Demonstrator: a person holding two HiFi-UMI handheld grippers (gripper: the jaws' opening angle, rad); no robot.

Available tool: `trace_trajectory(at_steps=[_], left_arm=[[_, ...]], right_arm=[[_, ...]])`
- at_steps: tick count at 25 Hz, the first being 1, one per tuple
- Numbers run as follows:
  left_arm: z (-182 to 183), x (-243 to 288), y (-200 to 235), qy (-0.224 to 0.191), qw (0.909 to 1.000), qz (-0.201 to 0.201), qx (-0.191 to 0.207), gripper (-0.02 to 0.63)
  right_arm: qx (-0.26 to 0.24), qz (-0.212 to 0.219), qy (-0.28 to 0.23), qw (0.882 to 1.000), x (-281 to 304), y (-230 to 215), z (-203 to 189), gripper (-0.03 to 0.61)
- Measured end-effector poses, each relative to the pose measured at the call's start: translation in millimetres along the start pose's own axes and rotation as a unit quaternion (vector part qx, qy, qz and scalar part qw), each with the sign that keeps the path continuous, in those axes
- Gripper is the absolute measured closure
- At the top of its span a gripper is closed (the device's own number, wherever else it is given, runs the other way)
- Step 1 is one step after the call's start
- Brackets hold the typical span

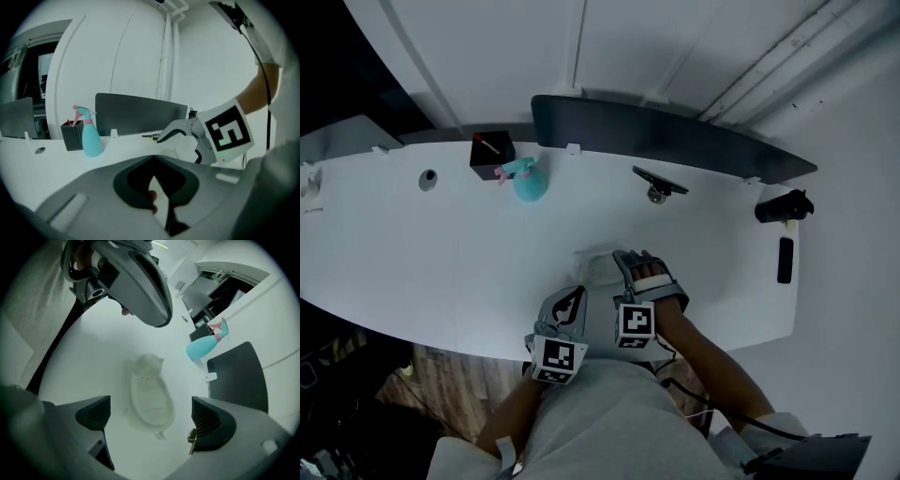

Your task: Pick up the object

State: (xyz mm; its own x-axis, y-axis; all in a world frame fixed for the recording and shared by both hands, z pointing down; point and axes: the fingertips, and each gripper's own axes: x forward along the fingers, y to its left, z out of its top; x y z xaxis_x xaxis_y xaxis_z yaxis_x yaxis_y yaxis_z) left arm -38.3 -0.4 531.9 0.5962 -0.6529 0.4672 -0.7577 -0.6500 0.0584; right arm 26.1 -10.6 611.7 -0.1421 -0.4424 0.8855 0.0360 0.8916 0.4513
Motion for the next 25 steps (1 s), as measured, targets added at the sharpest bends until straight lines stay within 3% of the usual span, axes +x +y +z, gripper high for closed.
trace_trajectory(at_steps=[11, 19, 22, 25], left_arm=[[-5, 4, 13, 0.004, 0.9996, 0.013, -0.024, 0.612], [-11, 8, 21, 0.012, 0.9993, 0.013, -0.033, 0.612], [-13, 10, 22, 0.015, 0.9993, 0.012, -0.033, 0.612], [-16, 11, 22, 0.019, 0.9993, 0.01, -0.032, 0.612]], right_arm=[[-0.002, 0.171, 0.02, 0.985, 37, 7, -6, -0.012], [0.001, 0.216, 0.038, 0.976, 60, 17, -6, -0.006], [0.007, 0.225, 0.038, 0.974, 63, 21, -8, 0.054], [0.007, 0.227, 0.035, 0.973, 62, 21, -7, 0.061]])
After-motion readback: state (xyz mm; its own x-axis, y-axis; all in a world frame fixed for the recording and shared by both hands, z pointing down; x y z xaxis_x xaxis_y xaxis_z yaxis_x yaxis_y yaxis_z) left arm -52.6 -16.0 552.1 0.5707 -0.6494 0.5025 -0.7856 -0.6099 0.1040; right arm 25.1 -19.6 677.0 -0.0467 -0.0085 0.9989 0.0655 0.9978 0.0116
